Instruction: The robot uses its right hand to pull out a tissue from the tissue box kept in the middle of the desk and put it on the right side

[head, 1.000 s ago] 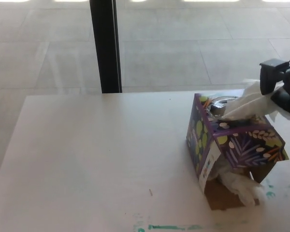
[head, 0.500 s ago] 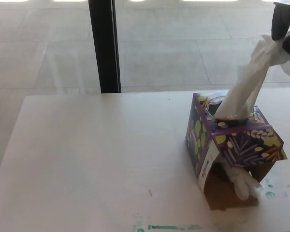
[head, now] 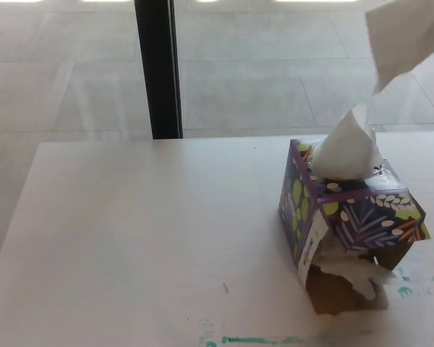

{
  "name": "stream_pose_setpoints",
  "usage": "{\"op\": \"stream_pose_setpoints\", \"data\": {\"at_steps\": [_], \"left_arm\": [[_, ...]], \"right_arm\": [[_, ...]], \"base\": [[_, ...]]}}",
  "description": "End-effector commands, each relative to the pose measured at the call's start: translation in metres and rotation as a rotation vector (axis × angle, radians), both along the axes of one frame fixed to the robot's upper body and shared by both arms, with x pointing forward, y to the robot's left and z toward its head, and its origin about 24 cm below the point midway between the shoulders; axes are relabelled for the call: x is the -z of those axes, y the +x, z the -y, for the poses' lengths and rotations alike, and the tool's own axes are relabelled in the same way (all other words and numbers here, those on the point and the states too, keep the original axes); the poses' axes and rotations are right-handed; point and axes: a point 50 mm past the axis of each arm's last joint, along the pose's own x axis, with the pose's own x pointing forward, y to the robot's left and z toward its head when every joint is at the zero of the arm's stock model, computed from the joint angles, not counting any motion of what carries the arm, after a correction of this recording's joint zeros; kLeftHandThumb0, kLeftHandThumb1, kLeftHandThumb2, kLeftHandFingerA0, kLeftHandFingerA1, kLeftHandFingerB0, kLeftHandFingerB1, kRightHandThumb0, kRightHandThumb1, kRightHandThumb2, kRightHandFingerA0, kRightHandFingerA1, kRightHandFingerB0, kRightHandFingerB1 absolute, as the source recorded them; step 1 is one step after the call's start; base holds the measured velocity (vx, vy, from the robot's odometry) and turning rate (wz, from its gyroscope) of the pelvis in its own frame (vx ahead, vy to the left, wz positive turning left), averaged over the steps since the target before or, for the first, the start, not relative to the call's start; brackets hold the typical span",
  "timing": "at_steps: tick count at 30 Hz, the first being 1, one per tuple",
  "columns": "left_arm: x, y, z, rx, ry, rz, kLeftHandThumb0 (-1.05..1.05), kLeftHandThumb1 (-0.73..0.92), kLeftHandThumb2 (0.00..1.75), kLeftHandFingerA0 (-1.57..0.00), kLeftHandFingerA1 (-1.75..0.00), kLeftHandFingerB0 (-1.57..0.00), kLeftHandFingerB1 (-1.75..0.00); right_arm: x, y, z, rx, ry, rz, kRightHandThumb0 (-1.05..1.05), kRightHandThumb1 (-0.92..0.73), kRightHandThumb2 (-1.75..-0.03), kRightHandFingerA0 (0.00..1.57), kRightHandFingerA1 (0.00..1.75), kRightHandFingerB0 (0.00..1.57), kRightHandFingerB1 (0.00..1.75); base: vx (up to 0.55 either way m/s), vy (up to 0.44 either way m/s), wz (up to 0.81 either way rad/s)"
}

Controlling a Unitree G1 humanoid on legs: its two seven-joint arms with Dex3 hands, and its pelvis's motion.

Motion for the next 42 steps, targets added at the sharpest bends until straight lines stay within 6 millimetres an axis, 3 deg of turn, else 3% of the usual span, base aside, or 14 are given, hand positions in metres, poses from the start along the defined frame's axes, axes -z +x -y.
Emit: {"op": "stream_pose_setpoints", "data": {"at_steps": [1, 8, 9, 11, 12, 13, 15, 25, 31, 36, 37, 38, 39, 42], "left_arm": [[-0.004, -0.002, -0.004, 0.001, 0.018, 0.011, -0.85, 0.92, 0.76, -0.6, -0.57, -0.43, -0.44], [-0.003, -0.005, -0.005, 0.015, 0.029, 0.0, -0.86, 0.92, 0.76, -0.6, -0.56, -0.42, -0.45], [-0.003, -0.006, -0.005, 0.015, 0.03, -0.003, -0.86, 0.92, 0.76, -0.61, -0.55, -0.44, -0.43], [-0.004, -0.005, -0.005, 0.003, 0.029, 0.005, -0.86, 0.92, 0.75, -0.61, -0.57, -0.43, -0.45], [-0.004, -0.005, -0.005, 0.0, 0.029, 0.005, -0.82, 0.75, 1.14, -0.57, -0.66, -0.41, -0.56], [-0.004, -0.005, -0.005, -0.006, 0.025, 0.008, -0.86, 0.92, 0.74, -0.62, -0.58, -0.45, -0.44], [-0.004, -0.005, -0.005, -0.012, 0.021, 0.011, -0.86, 0.92, 0.74, -0.62, -0.58, -0.45, -0.44], [-0.005, -0.001, -0.005, -0.017, 0.013, 0.036, -0.85, 0.92, 0.75, -0.6, -0.57, -0.44, -0.44], [-0.003, -0.003, -0.003, -0.022, 0.007, 0.036, -0.87, 0.92, 0.73, -0.57, -0.55, -0.44, -0.44], [-0.004, -0.002, -0.004, -0.023, 0.013, 0.043, -0.86, 0.92, 0.75, -0.61, -0.59, -0.45, -0.45], [-0.004, -0.002, -0.004, -0.016, 0.016, 0.042, -0.81, 0.76, 1.16, -0.56, -0.66, -0.39, -0.55], [-0.004, -0.002, -0.004, -0.013, 0.017, 0.042, -0.81, 0.76, 1.16, -0.56, -0.66, -0.39, -0.55], [-0.005, -0.001, -0.005, -0.02, 0.01, 0.048, -0.85, 0.92, 0.75, -0.6, -0.57, -0.45, -0.44], [-0.005, 0.0, -0.005, -0.01, 0.023, 0.042, -0.85, 0.92, 0.75, -0.6, -0.57, -0.44, -0.45]], "right_arm": [[-0.035, -0.01, 0.021, 0.097, 0.057, 0.079, -0.28, -0.4, -1.12, 0.95, 1.75, 0.79, 1.47], [-0.054, -0.019, 0.036, 0.178, 0.061, 0.162, -0.3, -0.37, -1.16, 0.98, 1.75, 0.91, 1.26], [-0.055, -0.02, 0.038, 0.186, 0.062, 0.162, -0.35, -0.42, -1.13, 1.25, 1.37, 0.97, 1.09], [-0.056, -0.02, 0.039, 0.198, 0.068, 0.149, -0.34, -0.35, -1.08, 1.17, 1.63, 0.95, 1.2], [-0.056, -0.02, 0.04, 0.197, 0.073, 0.134, -0.31, -0.43, -1.04, 0.96, 1.75, 0.86, 1.27], [-0.051, -0.019, 0.042, 0.195, 0.073, 0.114, -0.32, -0.43, -1.03, 0.94, 1.72, 0.86, 1.24], [-0.046, -0.019, 0.044, 0.191, 0.068, 0.094, -0.32, -0.43, -1.03, 0.94, 1.72, 0.86, 1.24], [0.1, 0.002, 0.037, 0.146, 0.071, -0.355, -0.24, -0.55, -0.83, 0.95, 1.27, 0.93, 0.72], [0.175, -0.004, 0.025, 0.112, 0.095, -0.61, -0.16, -0.59, -0.88, 0.93, 1.69, 0.71, 1.39], [0.216, -0.011, 0.027, 0.21, 0.054, -0.809, -0.2, -0.67, -0.74, 0.89, 1.69, 0.66, 1.34], [0.22, -0.013, 0.028, 0.229, 0.047, -0.835, -0.25, -0.67, -0.72, 0.82, 1.59, 0.77, 1.22], [0.222, -0.014, 0.028, 0.237, 0.04, -0.845, -0.25, -0.67, -0.72, 0.82, 1.59, 0.77, 1.22], [0.233, -0.017, 0.03, 0.264, 0.04, -0.871, -0.28, -0.64, -0.74, 0.82, 1.53, 0.81, 1.11], [0.242, -0.02, 0.03, 0.299, 0.017, -0.942, -0.27, -0.69, -0.69, 0.77, 1.55, 0.71, 1.14]], "base": [[0.0, 0.0, 0.0], [0.0, 0.0, 0.0], [0.0, 0.0, 0.0], [0.0, 0.0, 0.0], [0.0, 0.0, 0.0], [0.0, 0.0, 0.0], [0.0, 0.0, 0.0], [0.0, 0.0, 0.0], [0.0, 0.0, 0.0], [0.0, 0.0, 0.0], [0.0, 0.0, 0.0], [0.0, 0.0, 0.0], [0.0, 0.0, 0.0], [0.0, 0.0, 0.0]]}}
